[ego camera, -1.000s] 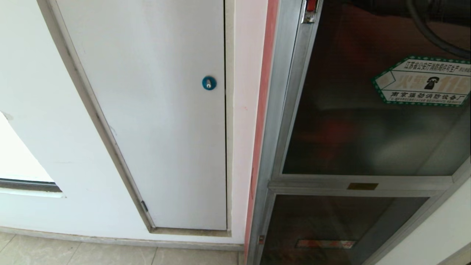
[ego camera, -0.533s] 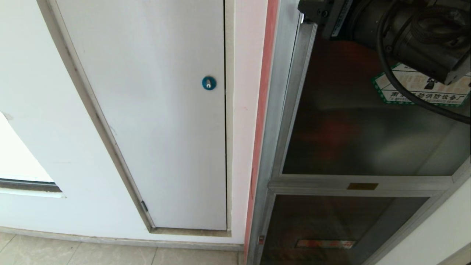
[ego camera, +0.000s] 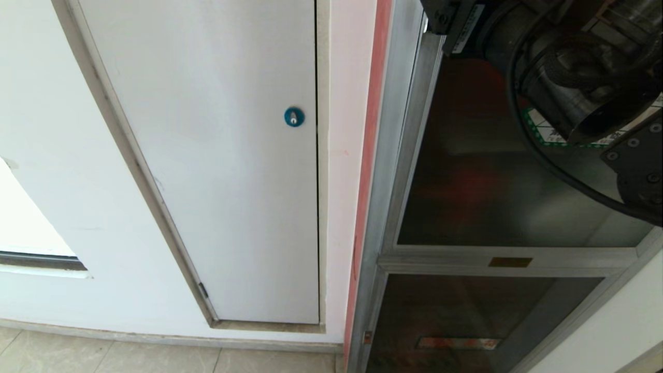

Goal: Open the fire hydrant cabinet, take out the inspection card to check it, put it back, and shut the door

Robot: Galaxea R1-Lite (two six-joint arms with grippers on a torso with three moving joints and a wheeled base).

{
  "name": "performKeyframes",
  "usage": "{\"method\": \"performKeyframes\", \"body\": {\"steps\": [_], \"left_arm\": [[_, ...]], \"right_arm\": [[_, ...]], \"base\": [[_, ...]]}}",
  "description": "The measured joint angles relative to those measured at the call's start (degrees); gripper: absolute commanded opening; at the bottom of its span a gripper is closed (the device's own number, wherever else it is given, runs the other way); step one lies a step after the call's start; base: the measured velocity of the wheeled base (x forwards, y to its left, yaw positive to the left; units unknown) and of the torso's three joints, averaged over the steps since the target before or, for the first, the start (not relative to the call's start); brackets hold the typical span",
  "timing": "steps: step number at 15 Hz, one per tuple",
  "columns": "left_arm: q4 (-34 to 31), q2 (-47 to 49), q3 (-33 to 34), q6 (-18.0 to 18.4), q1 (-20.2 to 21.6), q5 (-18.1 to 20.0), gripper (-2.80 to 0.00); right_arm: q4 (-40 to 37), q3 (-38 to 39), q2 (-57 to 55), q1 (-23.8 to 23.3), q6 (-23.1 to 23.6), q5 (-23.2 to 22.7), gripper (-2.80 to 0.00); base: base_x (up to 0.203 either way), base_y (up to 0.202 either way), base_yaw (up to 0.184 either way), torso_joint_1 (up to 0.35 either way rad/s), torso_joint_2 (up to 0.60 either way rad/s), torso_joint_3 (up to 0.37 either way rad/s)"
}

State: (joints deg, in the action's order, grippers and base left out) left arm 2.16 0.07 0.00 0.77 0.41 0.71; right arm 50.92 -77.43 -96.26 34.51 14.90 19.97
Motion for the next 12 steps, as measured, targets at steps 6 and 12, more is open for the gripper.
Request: {"method": "performKeyframes", "body": {"steps": [6, 12], "left_arm": [[0.0, 0.0, 0.0, 0.0, 0.0, 0.0, -2.8], [0.0, 0.0, 0.0, 0.0, 0.0, 0.0, -2.8]], "right_arm": [[3.8, 1.1, -2.5, 1.7, 3.0, 3.6, 0.0], [4.7, -3.2, -4.3, 2.0, 4.1, 4.5, 0.0]], "base": [[0.0, 0.0, 0.0, 0.0, 0.0, 0.0], [0.0, 0.0, 0.0, 0.0, 0.0, 0.0]]}}
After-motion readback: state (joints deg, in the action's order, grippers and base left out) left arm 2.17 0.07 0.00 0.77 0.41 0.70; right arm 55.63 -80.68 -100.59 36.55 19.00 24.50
